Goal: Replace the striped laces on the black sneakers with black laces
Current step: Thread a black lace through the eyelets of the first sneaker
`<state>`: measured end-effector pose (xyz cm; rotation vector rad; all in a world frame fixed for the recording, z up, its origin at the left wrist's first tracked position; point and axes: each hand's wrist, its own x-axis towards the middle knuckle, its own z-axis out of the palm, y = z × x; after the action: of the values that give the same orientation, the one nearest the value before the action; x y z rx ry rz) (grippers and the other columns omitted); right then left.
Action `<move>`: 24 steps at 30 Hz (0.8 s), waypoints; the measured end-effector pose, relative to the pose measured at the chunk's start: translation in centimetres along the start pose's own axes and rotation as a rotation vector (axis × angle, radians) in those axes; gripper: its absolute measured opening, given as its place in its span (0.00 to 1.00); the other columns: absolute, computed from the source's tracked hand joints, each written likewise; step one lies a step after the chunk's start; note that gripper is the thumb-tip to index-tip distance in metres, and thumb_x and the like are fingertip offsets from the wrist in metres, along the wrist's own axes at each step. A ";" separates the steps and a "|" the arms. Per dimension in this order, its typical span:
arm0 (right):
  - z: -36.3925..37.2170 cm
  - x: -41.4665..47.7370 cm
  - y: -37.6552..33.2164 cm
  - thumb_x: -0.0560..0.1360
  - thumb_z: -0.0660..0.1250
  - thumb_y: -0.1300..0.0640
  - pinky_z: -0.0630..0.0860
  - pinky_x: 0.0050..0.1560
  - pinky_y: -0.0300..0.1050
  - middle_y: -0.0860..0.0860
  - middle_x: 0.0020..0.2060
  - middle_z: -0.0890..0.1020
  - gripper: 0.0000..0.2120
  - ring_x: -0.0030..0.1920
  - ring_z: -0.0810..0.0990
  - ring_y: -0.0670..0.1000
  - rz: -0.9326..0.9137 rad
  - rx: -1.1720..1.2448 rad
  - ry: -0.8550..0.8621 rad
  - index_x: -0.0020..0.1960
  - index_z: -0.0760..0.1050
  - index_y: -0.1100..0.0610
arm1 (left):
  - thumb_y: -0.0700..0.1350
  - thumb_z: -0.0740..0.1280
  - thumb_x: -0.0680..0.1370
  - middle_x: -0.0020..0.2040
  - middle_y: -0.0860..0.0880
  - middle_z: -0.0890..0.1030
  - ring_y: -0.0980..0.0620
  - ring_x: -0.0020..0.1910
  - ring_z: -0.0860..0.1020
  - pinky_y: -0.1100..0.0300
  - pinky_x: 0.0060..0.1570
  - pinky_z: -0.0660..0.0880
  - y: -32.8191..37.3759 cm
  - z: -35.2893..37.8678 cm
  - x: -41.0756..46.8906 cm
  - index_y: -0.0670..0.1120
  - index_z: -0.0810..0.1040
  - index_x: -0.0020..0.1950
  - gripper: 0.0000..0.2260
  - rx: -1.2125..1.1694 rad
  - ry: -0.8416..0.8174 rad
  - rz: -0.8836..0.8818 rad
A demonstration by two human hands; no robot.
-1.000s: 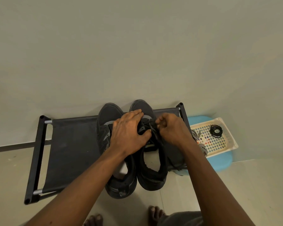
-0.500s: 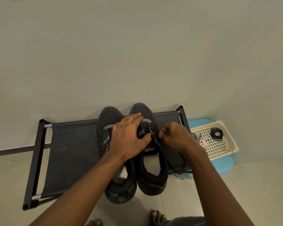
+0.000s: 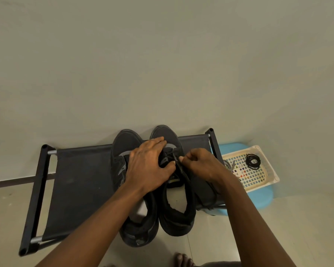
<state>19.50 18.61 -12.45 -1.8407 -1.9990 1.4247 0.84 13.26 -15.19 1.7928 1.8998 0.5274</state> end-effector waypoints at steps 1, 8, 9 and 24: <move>0.1 0.0 -0.1 0.81 0.67 0.48 0.79 0.51 0.55 0.52 0.39 0.82 0.13 0.42 0.80 0.51 -0.007 0.018 -0.002 0.47 0.79 0.57 | 0.64 0.62 0.73 0.80 0.56 0.67 0.54 0.79 0.63 0.45 0.77 0.60 0.0 0.0 0.0 0.53 0.69 0.80 0.36 -0.001 -0.001 0.000; 0.5 0.9 0.2 0.84 0.61 0.50 0.76 0.45 0.51 0.53 0.42 0.82 0.11 0.43 0.79 0.52 -0.008 -0.016 0.129 0.48 0.74 0.56 | 0.65 0.62 0.73 0.80 0.56 0.67 0.54 0.79 0.64 0.45 0.77 0.60 0.1 0.0 0.0 0.53 0.69 0.79 0.36 -0.004 -0.006 0.001; 0.6 1.0 0.2 0.84 0.62 0.51 0.77 0.45 0.51 0.52 0.40 0.83 0.11 0.41 0.80 0.51 -0.014 0.047 0.158 0.48 0.74 0.56 | 0.65 0.62 0.73 0.80 0.56 0.67 0.54 0.79 0.64 0.45 0.76 0.61 0.0 0.1 0.0 0.53 0.69 0.79 0.36 -0.004 -0.008 0.002; -1.9 -2.4 -5.3 0.78 0.54 0.76 0.82 0.60 0.54 0.62 0.53 0.84 0.19 0.59 0.84 0.61 -0.175 1.378 -0.058 0.63 0.77 0.68 | 0.55 0.70 0.78 0.51 0.58 0.85 0.58 0.52 0.83 0.48 0.56 0.80 2.7 -1.1 -1.2 0.54 0.83 0.56 0.10 -0.545 0.226 0.050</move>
<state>17.36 18.53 -6.66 -0.9291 -0.6360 1.9542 2.42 12.31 -12.71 1.4662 1.6329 1.1791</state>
